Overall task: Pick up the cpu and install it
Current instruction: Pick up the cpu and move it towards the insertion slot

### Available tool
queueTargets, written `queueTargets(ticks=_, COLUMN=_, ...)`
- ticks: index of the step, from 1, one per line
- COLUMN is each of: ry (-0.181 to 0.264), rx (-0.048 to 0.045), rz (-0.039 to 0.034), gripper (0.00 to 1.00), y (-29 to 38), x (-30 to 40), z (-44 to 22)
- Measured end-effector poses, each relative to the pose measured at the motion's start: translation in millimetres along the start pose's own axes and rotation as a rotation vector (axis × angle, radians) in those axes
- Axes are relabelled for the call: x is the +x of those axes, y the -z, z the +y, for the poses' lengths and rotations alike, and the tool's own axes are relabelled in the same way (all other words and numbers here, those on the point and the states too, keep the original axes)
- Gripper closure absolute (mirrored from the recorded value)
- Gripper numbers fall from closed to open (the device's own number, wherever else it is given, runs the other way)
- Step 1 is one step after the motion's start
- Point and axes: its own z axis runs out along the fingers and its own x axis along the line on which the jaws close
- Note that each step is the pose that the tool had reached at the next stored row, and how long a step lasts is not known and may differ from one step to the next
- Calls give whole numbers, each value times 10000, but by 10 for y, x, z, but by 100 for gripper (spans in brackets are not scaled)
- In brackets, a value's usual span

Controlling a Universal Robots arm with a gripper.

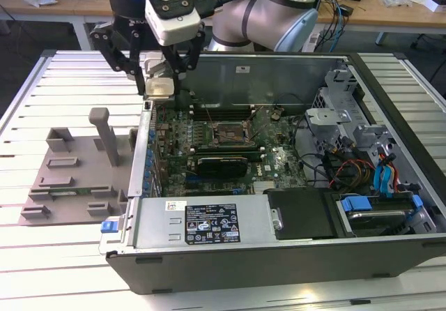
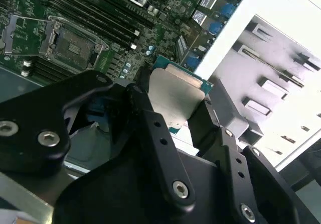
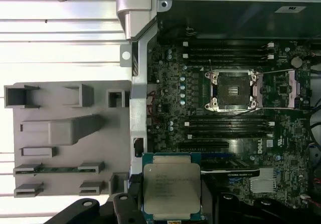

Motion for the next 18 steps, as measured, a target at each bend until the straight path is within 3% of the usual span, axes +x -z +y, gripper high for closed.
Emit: queueTargets(ticks=18, ry=0, rx=0, rz=0, gripper=45, y=-10, x=-275, z=9)
